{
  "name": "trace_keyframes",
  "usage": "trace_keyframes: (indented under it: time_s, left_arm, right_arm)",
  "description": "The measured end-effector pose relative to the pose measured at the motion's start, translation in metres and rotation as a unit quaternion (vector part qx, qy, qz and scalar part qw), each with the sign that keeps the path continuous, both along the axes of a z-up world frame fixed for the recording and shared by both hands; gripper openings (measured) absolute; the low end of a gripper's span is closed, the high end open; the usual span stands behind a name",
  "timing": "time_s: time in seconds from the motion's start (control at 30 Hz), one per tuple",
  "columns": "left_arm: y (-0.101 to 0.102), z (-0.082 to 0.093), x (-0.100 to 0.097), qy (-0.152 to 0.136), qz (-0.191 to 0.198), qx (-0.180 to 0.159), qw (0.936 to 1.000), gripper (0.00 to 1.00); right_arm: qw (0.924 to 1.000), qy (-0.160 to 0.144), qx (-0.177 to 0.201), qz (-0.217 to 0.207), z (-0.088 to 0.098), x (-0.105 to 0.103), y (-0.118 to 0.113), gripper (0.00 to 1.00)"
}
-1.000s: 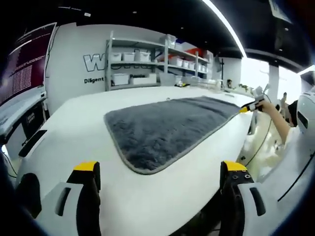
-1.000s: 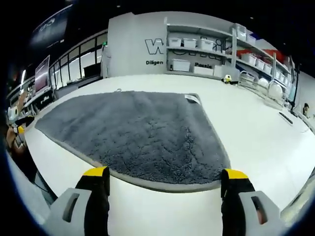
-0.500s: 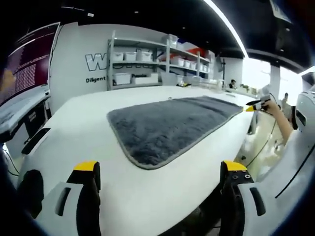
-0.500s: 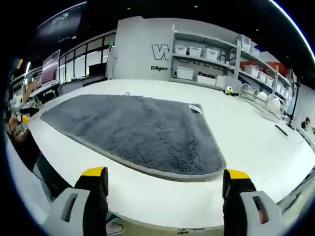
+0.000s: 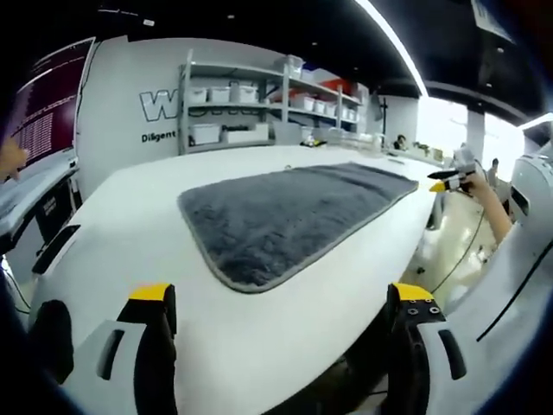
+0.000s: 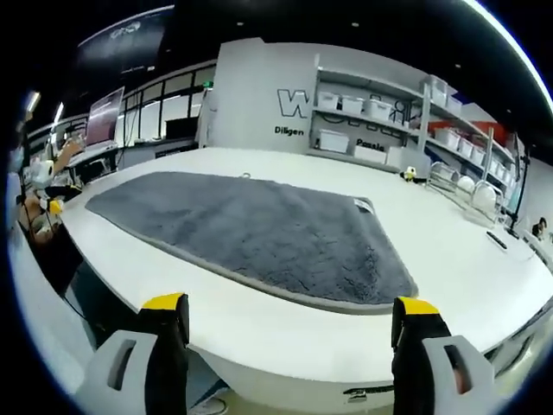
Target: Open the folded towel by lifting each exposed corner and separating the folded layers until the towel lies flat within the target outline without major curled edges
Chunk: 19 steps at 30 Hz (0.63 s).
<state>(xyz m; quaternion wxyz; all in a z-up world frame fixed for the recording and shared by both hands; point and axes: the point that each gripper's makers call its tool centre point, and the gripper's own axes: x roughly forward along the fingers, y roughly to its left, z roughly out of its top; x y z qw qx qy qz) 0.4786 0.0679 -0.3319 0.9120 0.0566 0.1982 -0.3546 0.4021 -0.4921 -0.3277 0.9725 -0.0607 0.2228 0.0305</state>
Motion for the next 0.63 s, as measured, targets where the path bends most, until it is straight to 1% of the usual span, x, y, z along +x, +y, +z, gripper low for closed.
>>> trace_keyframes:
  time_s: [0.17, 0.27, 0.4, 0.5, 0.63]
  left_arm:
    - [-0.0006, 0.0017, -0.0008, -0.001, 0.0, -0.006, 1.0, 0.99]
    - [-0.001, 0.0005, -0.0027, 0.0, 0.001, -0.006, 1.0, 0.99]
    - [-0.0011, -0.0007, -0.0058, 0.001, 0.003, -0.012, 0.9999, 0.99]
    - [-0.0003, -0.0024, -0.0072, 0.004, 0.005, -0.015, 0.9999, 0.99]
    - [0.0012, -0.0052, -0.0074, 0.007, 0.007, -0.01, 0.9999, 0.99]
  right_arm:
    - [1.0, -0.007, 0.006, -0.002, 0.0022, 0.0031, 0.0016, 0.99]
    - [1.0, -0.006, 0.006, 0.001, 0.0021, 0.0037, 0.0037, 0.99]
    - [0.9999, -0.01, 0.011, 0.005, 0.0037, 0.0, 0.0057, 0.99]
    - [0.9997, -0.014, 0.018, -0.001, 0.0038, -0.0021, 0.0035, 0.99]
    - [0.9996, -0.015, 0.024, -0.008, 0.0008, -0.0057, 0.0007, 0.99]
